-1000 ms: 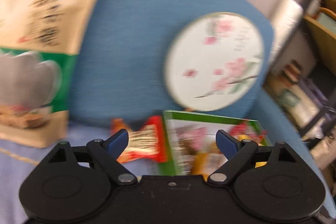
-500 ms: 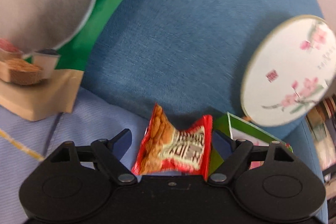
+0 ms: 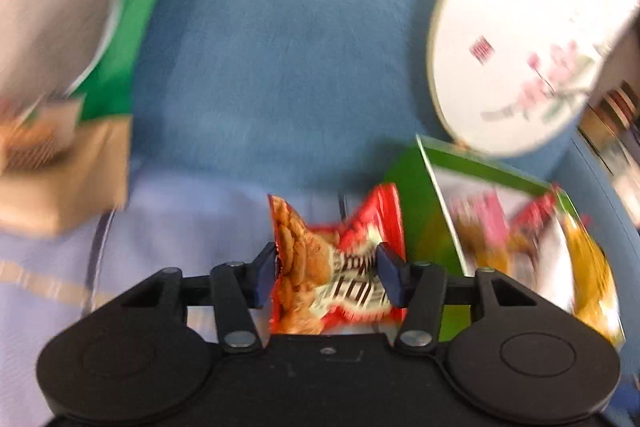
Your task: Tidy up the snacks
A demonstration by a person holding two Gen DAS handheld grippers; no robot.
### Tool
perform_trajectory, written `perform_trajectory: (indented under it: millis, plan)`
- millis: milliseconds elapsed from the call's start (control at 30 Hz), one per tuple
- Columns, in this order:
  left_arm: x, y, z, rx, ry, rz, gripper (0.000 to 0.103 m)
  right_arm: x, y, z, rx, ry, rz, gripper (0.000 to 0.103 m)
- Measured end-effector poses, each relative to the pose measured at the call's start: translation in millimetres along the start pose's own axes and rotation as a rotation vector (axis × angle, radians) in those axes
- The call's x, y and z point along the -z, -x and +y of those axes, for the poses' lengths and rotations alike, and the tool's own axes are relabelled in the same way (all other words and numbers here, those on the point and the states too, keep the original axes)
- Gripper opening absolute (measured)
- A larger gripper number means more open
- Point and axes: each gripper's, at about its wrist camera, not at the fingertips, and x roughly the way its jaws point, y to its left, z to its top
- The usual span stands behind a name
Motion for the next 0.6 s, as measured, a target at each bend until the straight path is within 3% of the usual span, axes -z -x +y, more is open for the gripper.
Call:
perform_trajectory:
  millis: [33, 100, 300, 367, 400, 433, 600]
  plan:
    - [8.5, 7.5, 3.6, 0.004, 0.001, 0.020, 0.046, 0.9, 0.4, 1.9, -0.001, 0.009, 0.003, 0.103]
    - [24.4, 26.3, 14.8, 0.029, 0.022, 0.044, 0.043, 2.2, 1.0, 4.2, -0.006, 0.018, 0.011, 0.103]
    - [88.3, 94.1, 37.2, 0.091, 0.050, 0.113, 0.045, 4.6, 8.1, 15.9, -0.045, 0.017, 0.027, 0.103]
    - [108.9, 118.2, 43.7, 0.118, 0.060, 0.109, 0.058, 7.1, 10.2, 21.5, -0.077, -0.012, 0.026, 0.103]
    - [115.5, 122.2, 43.3, 0.124, 0.067, 0.100, 0.083, 9.4, 10.4, 24.4, -0.093, -0.024, 0.034, 0.103]
    - [121.5, 129.7, 46.3, 0.125, 0.077, 0.079, 0.096, 12.7, 10.0, 27.3, -0.110, -0.036, 0.045, 0.103]
    - [121.5, 136.7, 60.1, 0.169, 0.120, -0.018, 0.098, 30.9, -2.5, 39.5, -0.190, -0.052, 0.119, 0.103]
